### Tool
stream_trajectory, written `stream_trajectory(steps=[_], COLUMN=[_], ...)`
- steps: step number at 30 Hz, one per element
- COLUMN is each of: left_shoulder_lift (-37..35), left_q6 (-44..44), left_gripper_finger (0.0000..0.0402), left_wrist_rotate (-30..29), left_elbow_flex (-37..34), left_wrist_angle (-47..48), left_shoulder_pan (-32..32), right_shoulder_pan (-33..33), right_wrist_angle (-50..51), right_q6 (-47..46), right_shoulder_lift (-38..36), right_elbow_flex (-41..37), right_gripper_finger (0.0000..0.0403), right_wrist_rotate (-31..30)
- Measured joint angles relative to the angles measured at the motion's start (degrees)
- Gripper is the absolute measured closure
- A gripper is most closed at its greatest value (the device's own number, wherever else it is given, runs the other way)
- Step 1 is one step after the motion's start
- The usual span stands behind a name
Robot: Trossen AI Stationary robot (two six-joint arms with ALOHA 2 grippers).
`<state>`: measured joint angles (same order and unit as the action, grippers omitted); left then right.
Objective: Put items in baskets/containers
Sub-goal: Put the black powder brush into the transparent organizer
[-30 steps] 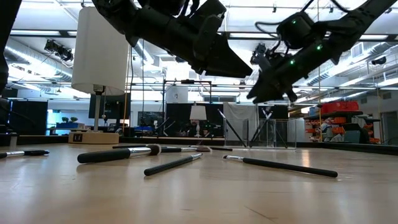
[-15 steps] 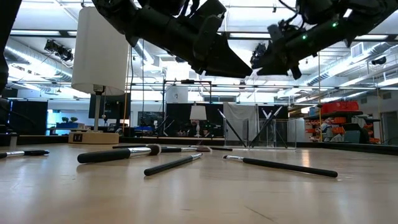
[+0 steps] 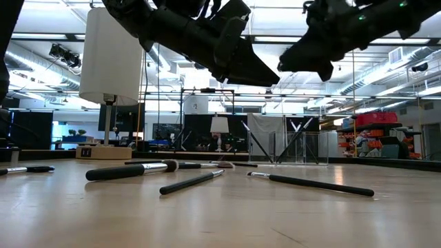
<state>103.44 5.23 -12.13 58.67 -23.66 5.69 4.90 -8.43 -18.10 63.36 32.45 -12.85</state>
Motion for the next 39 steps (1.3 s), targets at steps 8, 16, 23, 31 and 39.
stream_trajectory(steps=[8, 16, 23, 31, 39], left_shoulder_lift=[0.0, 0.0, -0.4, -1.0, -2.7], left_q6=[0.0, 0.0, -5.1, -22.7, -33.9], left_gripper_finger=[0.022, 0.022, 0.022, 0.022, 0.022], left_wrist_rotate=[0.0, 0.0, 0.0, -0.7, -11.8], left_elbow_flex=[0.0, 0.0, 0.0, 0.0, 0.0], left_wrist_angle=[0.0, 6.5, 29.4, 53.5, 61.1], left_shoulder_pan=[0.0, 0.0, 0.0, 3.4, 12.3], right_shoulder_pan=[10.7, 15.0, 15.2, 15.2, 15.2], right_wrist_angle=[-1.6, -8.3, -11.7, -13.2, -13.6], right_q6=[-6.7, -10.5, -11.3, -9.9, -8.9], right_shoulder_lift=[11.8, 25.1, 28.8, 28.9, 28.9], right_elbow_flex=[0.0, 0.0, 0.0, 0.0, 0.0], right_gripper_finger=[0.0302, 0.0316, 0.0319, 0.0319, 0.0319], right_wrist_rotate=[-3.7, -6.2, -6.2, -11.7, -13.8])
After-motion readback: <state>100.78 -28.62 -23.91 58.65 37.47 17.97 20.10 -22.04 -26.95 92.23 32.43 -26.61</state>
